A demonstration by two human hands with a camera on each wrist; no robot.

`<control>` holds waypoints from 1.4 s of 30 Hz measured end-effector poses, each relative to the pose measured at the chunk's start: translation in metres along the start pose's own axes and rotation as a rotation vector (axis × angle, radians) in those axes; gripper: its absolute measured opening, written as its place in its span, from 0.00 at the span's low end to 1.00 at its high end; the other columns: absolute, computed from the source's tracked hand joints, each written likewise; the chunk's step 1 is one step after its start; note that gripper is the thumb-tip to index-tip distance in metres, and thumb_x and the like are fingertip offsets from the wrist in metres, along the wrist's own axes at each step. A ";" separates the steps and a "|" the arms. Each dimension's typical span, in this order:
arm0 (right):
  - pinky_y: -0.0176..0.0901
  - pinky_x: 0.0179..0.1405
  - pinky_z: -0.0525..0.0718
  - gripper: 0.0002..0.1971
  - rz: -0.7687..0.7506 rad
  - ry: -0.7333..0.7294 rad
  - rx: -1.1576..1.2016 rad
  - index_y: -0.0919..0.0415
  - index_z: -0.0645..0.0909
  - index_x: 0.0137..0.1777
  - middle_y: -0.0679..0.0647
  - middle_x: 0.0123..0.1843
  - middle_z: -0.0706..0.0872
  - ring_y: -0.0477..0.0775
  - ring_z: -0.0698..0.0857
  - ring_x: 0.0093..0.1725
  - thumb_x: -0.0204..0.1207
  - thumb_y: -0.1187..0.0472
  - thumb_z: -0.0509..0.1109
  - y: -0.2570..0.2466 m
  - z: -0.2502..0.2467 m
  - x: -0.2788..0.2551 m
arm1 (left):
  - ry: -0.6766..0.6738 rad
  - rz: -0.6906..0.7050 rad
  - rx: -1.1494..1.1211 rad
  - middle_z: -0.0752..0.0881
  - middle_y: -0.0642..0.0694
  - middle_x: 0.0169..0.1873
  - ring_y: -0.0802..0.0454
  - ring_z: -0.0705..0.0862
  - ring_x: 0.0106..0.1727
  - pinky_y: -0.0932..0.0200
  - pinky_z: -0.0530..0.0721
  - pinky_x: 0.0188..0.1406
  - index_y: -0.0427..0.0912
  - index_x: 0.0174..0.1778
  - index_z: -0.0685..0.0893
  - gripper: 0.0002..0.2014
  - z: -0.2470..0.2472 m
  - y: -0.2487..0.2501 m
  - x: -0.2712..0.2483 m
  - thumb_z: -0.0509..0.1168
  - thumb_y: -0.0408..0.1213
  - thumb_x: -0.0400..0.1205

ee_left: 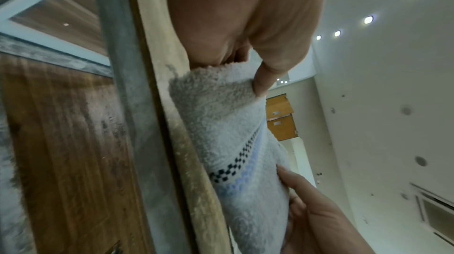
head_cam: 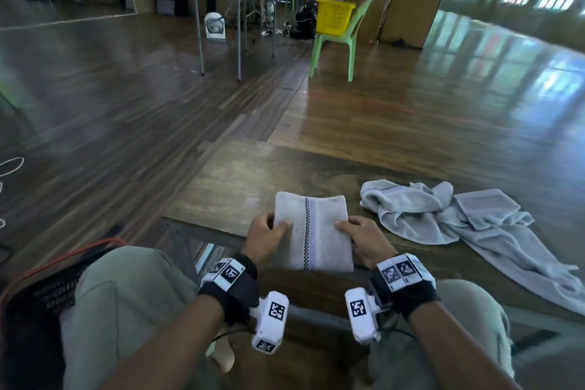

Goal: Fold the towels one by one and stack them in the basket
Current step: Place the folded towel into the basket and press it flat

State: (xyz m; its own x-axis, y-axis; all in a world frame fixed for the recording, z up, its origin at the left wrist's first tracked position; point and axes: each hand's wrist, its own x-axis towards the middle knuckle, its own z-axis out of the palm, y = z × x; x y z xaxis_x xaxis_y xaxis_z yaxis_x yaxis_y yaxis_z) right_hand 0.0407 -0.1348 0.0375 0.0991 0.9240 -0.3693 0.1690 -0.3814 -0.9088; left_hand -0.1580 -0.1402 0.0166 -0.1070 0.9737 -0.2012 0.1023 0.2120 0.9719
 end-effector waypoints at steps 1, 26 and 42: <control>0.65 0.59 0.83 0.16 -0.039 0.009 -0.004 0.67 0.79 0.60 0.63 0.54 0.87 0.64 0.86 0.55 0.75 0.59 0.71 -0.008 0.000 -0.008 | 0.007 0.056 0.013 0.86 0.44 0.54 0.49 0.84 0.51 0.53 0.83 0.47 0.39 0.59 0.81 0.14 -0.004 0.008 -0.006 0.69 0.40 0.79; 0.53 0.48 0.84 0.12 -0.328 -0.770 -0.060 0.66 0.83 0.57 0.60 0.53 0.89 0.58 0.86 0.49 0.74 0.65 0.71 -0.139 0.202 -0.092 | 0.773 0.237 -0.256 0.89 0.45 0.52 0.46 0.87 0.50 0.44 0.86 0.53 0.42 0.59 0.83 0.17 -0.229 0.059 -0.139 0.72 0.41 0.75; 0.41 0.30 0.77 0.02 0.108 -0.841 -0.380 0.67 0.80 0.41 0.60 0.35 0.83 0.55 0.81 0.32 0.72 0.73 0.69 0.015 0.437 -0.030 | 0.896 -0.191 -0.223 0.87 0.38 0.55 0.46 0.85 0.51 0.45 0.85 0.55 0.37 0.61 0.79 0.20 -0.345 -0.141 -0.129 0.72 0.35 0.73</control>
State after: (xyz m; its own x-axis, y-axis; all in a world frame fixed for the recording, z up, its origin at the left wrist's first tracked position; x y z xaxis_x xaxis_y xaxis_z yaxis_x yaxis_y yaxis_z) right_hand -0.3881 -0.1560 -0.0502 -0.5856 0.5424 -0.6024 0.5249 -0.3127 -0.7917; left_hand -0.4998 -0.3245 -0.0521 -0.8326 0.4775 -0.2807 -0.1774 0.2502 0.9518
